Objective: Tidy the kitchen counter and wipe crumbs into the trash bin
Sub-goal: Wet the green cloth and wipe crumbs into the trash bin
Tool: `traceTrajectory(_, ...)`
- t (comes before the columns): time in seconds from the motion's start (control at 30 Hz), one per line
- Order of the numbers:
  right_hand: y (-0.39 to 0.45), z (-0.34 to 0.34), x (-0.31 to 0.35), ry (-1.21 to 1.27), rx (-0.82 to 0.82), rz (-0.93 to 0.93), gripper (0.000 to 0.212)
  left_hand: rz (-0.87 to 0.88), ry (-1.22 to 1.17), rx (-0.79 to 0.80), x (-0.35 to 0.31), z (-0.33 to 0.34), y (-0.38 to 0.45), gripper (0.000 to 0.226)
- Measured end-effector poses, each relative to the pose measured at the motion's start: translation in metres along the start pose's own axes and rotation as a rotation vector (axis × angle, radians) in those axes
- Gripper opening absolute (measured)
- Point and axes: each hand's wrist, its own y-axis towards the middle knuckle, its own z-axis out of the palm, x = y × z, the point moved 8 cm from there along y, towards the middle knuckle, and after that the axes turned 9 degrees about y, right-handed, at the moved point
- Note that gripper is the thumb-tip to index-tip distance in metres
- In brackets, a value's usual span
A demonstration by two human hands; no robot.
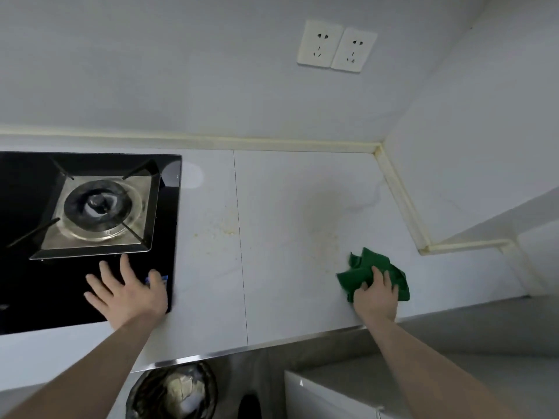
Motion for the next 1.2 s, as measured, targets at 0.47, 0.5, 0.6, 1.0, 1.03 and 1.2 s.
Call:
traceTrajectory(0.47,-0.057,0.114,0.193,0.171,0.163,-0.617,0.053,-0.016,-0.017,-0.19,0.003,-0.002,-0.008,0.072)
traceTrajectory(0.5,-0.054,0.11,0.195,0.188,0.169,-0.64,0.05,-0.013,-0.017,-0.192,0.003,-0.002,-0.008,0.072)
traceTrajectory(0.6,-0.037,0.081,0.19,0.268,0.123,-0.696,0.047,-0.007,-0.019,-0.195,0.003,-0.003,-0.008,0.073)
traceTrajectory(1.0,0.11,-0.006,0.075,0.098,-0.008,-0.351,0.045,-0.009,-0.009,-0.19,0.0,-0.005,-0.01,0.073)
traceTrajectory(1.03,0.111,0.004,0.075,0.054,0.015,-0.317,0.051,-0.01,-0.001,-0.189,0.001,-0.004,-0.01,0.073)
traceTrajectory(1.2,0.092,0.037,0.109,0.002,-0.055,-0.324,0.061,-0.012,0.0,-0.21,0.002,-0.001,-0.009,0.072)
